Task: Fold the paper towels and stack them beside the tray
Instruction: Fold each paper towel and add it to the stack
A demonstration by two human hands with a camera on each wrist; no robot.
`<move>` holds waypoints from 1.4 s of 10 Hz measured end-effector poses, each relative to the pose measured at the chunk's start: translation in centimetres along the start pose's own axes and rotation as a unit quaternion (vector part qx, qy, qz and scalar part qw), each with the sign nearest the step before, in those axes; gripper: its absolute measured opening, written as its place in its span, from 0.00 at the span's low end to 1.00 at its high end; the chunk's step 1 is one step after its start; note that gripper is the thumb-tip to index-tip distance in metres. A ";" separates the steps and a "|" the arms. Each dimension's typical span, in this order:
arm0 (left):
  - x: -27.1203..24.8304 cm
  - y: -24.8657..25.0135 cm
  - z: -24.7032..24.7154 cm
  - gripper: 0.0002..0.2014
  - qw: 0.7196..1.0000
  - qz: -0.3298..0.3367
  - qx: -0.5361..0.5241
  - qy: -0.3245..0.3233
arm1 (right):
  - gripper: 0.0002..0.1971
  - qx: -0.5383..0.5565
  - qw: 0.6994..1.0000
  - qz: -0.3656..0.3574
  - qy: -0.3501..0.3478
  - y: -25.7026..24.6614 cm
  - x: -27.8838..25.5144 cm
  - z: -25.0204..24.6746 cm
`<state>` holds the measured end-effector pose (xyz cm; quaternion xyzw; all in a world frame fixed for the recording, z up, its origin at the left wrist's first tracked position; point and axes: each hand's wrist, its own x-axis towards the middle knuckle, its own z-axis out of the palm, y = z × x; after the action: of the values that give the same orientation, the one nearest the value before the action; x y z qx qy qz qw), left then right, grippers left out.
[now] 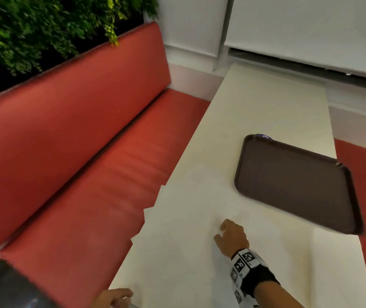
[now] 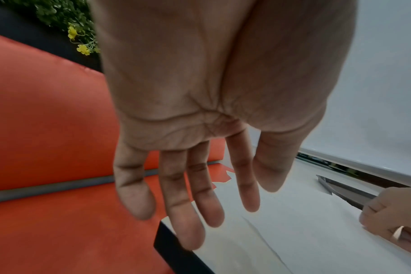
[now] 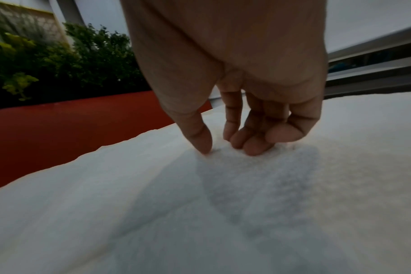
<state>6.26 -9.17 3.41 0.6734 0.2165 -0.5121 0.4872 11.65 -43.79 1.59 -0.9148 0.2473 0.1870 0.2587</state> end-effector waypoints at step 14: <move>-3.8 27.4 15.9 0.35 0.869 0.396 0.190 -0.230 | 0.11 0.467 0.853 -0.229 -0.043 3.0 -9.5 -25.2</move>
<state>18.84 -34.20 18.67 0.6453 -0.2879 -0.4483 0.5475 7.69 -56.91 24.99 -0.7084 0.0773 0.0242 0.7012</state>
